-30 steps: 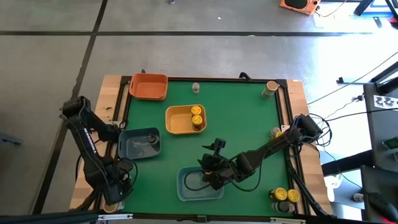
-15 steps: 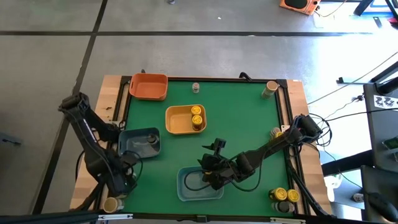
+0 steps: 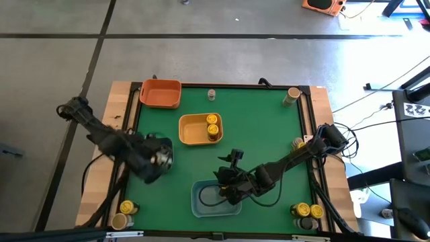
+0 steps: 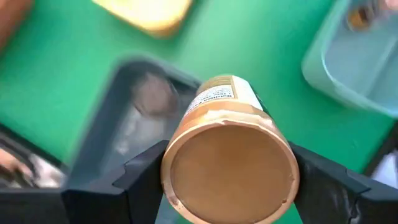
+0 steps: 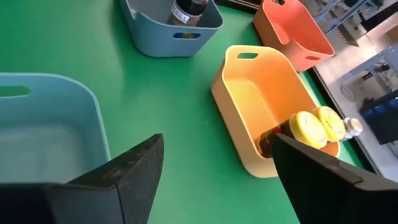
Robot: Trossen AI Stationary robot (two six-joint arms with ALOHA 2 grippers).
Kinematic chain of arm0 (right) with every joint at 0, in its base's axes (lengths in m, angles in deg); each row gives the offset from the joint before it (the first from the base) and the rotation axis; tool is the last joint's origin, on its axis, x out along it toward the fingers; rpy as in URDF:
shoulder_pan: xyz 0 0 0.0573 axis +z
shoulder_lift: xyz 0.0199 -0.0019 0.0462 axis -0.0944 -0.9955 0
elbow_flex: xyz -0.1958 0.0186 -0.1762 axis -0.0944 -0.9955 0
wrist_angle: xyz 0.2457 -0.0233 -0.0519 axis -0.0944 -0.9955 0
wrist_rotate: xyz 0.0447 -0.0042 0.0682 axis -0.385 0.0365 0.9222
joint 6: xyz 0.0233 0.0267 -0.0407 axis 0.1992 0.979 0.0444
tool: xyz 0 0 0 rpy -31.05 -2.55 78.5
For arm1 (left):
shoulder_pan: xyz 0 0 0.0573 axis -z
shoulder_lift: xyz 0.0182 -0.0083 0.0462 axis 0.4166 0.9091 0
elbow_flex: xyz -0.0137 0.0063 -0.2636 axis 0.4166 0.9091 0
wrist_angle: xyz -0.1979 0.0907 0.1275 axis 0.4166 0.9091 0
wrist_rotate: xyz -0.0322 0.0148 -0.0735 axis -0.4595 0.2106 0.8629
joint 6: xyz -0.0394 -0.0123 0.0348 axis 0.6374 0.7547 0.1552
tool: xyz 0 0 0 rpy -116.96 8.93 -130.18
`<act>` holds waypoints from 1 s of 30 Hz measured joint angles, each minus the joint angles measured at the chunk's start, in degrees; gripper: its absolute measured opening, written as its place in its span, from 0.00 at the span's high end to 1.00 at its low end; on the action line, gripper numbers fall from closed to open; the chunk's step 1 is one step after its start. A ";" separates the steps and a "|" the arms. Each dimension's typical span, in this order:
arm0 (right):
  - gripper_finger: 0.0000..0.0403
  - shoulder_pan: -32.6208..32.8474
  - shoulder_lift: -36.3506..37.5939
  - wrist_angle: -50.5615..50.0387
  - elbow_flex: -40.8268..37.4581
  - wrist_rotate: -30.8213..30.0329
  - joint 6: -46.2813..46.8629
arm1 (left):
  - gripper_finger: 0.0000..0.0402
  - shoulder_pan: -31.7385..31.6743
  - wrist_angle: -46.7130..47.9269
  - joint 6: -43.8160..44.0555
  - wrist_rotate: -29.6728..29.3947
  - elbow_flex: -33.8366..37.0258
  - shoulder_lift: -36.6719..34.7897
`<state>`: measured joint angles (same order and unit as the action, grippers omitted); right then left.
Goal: Sort spices by type
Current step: Put the brown seasoning bottle into the orange bin
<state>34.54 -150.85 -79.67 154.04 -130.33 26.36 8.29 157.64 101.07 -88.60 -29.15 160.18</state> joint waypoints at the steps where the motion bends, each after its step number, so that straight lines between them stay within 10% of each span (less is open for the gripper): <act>1: 0.26 -0.12 0.00 -0.11 0.00 0.10 -0.04 | 0.30 -2.08 0.03 -2.67 -0.85 -0.10 -0.61; 30: 0.26 -1.79 6.36 -38.38 -0.06 1.52 26.95 | 0.30 -64.70 -14.60 -52.77 -3.71 0.24 1.90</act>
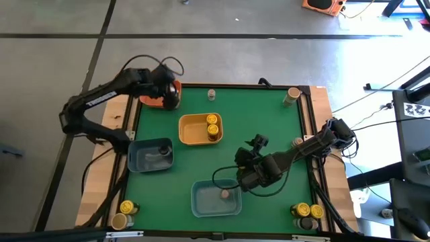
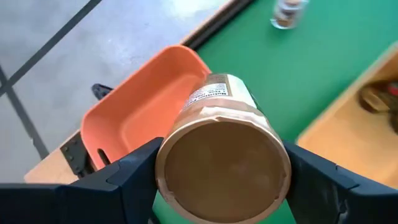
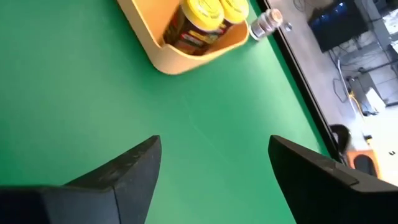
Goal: Sort spices by type
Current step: Put the brown seasoning bottle into the orange bin
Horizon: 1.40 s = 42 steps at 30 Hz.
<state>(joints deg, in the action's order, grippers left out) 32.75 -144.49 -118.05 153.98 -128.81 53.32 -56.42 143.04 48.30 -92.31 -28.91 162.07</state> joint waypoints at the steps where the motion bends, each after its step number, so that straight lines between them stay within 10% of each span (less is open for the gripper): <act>1: 0.26 0.00 0.00 -0.56 0.00 0.00 0.11 | 0.30 -1.41 -0.95 -0.69 0.04 0.31 0.76; 22: 0.26 0.00 -0.04 -1.18 0.02 -5.54 -5.73 | 0.30 -17.43 -12.26 -9.95 4.79 0.86 23.87; 42: 0.26 -1.25 -0.09 -1.19 0.04 -6.11 -9.66 | 0.21 -17.33 -14.77 -10.03 2.28 0.86 24.87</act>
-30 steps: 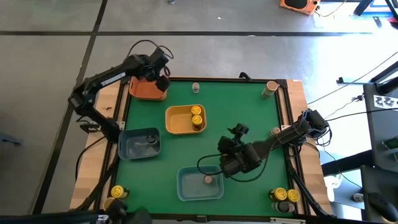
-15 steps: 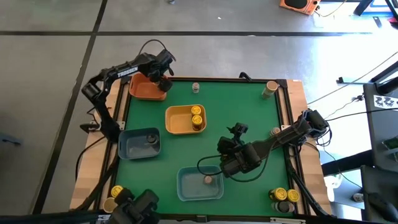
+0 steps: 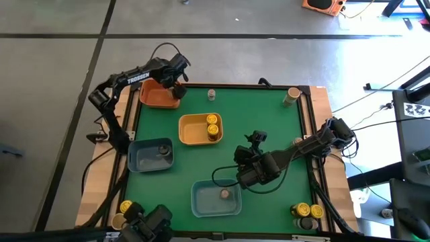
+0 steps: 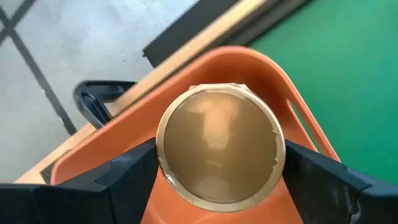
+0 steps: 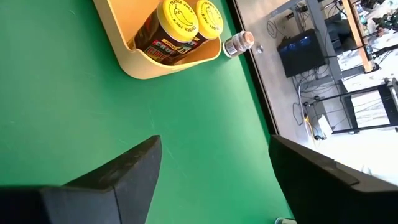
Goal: Sort spices by type
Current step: Put the brown seasoning bottle into the orange bin, then put the yellow seasoning bottle into the yellow bin
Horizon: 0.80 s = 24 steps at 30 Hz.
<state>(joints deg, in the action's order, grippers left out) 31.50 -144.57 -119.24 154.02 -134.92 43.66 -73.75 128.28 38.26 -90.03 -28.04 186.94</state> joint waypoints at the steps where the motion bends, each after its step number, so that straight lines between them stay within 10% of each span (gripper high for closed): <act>1: 0.26 0.00 0.00 0.01 0.00 -0.01 -0.03 | 0.21 0.00 -0.18 0.00 -0.21 0.00 0.02; 24: 0.26 0.04 -0.02 0.00 0.00 -1.48 -3.72 | 0.20 7.51 4.18 -0.28 5.23 -0.02 -16.05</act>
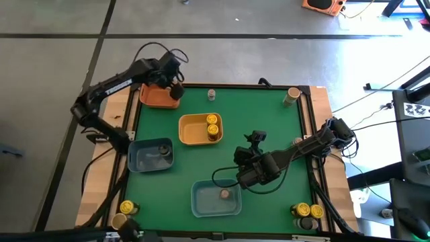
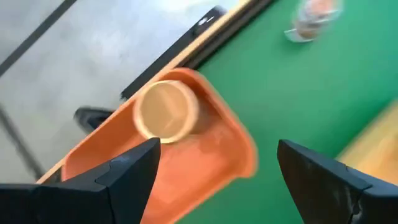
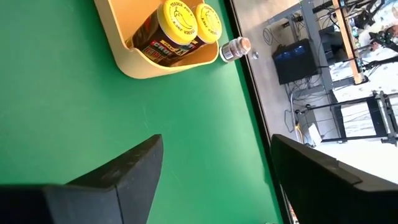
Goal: Sort spices by type
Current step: Put the yellow seasoning bottle into the yellow bin
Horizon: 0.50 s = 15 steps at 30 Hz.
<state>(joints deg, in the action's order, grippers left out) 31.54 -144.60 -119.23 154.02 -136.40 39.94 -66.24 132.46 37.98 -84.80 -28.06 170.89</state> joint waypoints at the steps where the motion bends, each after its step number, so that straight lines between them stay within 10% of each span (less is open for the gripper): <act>1: 0.26 0.02 0.00 -0.17 0.00 0.01 -0.20 | 0.20 1.40 0.08 0.08 0.52 0.00 -1.20; 15: 0.26 0.64 6.80 -1.21 -5.17 0.35 1.33 | 0.20 28.51 6.10 11.37 1.91 -0.02 -8.82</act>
<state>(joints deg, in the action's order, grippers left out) 32.18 -137.80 -120.44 148.86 -136.05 41.27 -37.73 138.56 49.36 -82.89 -28.09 162.07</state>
